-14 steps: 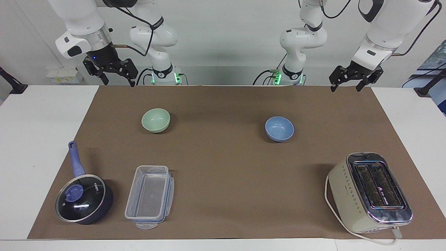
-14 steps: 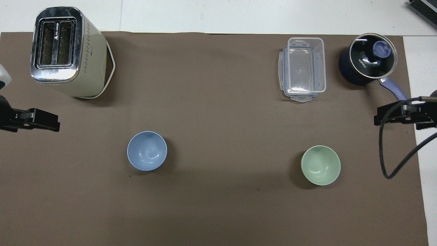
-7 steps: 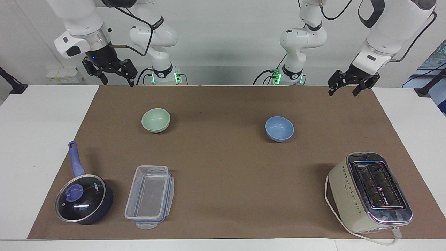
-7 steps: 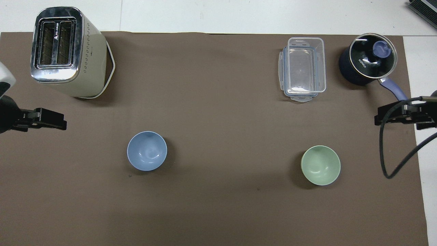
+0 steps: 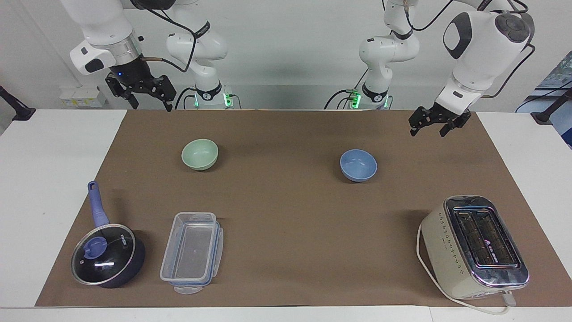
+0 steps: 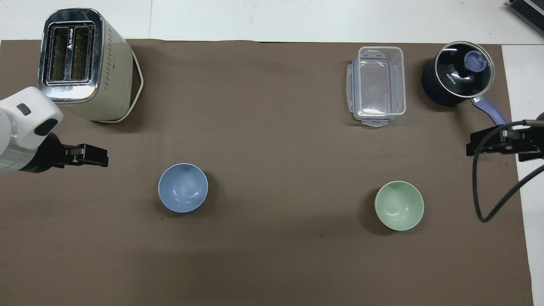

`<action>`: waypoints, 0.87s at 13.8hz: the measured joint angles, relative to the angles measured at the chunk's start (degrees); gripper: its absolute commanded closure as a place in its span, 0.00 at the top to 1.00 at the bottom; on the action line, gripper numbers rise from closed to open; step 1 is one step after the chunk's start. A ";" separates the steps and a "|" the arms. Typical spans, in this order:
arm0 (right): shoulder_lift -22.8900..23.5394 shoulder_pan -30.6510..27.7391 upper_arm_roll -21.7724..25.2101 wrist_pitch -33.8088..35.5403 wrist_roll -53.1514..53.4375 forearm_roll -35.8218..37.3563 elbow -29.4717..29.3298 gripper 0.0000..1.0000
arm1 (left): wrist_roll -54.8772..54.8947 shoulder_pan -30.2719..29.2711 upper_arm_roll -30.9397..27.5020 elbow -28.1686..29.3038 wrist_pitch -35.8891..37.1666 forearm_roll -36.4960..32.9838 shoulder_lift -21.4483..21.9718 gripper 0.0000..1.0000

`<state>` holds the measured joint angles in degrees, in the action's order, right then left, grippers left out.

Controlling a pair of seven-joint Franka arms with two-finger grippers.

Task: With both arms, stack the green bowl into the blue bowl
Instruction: 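Reach the left gripper to the blue bowl rim and grasp it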

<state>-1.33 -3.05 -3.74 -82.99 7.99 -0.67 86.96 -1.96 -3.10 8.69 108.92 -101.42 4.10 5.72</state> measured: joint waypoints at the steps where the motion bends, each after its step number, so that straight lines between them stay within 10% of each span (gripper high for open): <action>1: 0.00 0.00 0.00 0.00 0.00 0.00 0.00 1.00 | 0.00 0.30 0.22 1.66 -1.71 0.08 0.07 1.00; 12: 0.00 -0.02 0.00 0.00 0.00 0.00 0.00 1.00 | -0.41 7.74 0.40 23.94 -26.77 2.37 -2.05 0.99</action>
<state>-1.33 -3.08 -3.74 -82.99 7.99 -0.67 86.96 -2.38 4.64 9.09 132.86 -128.19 6.46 3.67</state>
